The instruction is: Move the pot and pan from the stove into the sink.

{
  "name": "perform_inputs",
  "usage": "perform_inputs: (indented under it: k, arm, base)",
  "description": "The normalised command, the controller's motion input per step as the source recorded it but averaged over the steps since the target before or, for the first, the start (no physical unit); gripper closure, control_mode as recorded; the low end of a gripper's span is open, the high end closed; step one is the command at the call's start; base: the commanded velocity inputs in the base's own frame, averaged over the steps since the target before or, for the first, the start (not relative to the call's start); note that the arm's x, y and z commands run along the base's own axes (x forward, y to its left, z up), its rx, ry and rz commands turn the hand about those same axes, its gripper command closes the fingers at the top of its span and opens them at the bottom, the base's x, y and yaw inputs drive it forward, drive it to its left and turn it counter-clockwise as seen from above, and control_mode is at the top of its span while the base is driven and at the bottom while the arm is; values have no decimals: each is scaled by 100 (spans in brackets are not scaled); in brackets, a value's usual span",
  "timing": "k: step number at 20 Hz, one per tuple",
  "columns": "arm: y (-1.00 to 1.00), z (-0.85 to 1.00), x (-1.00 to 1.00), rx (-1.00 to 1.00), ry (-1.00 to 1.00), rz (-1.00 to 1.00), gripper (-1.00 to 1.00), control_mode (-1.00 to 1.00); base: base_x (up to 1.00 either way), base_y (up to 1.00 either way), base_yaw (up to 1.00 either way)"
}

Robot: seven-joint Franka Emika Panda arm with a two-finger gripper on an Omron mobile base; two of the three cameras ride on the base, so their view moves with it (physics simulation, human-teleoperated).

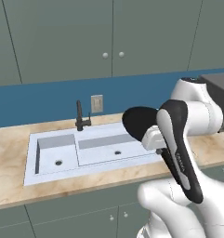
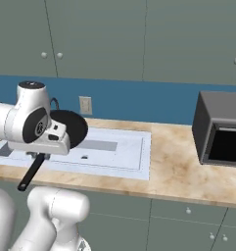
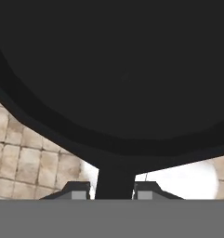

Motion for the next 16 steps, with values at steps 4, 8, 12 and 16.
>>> perform_inputs:
  k: [4,8,12,16]
  arm:
    - [4,-5,40,-3,3,7,100,-100]
    - [2,-13,30,-5,2,8,100,-100]
    - [0,-17,27,-12,2,11,100,-100]
    - [0,-11,29,-8,5,15,100,-100]
  base:
    - [0,0,0]
    - [0,0,0]
    - [0,0,0]
    - [0,0,0]
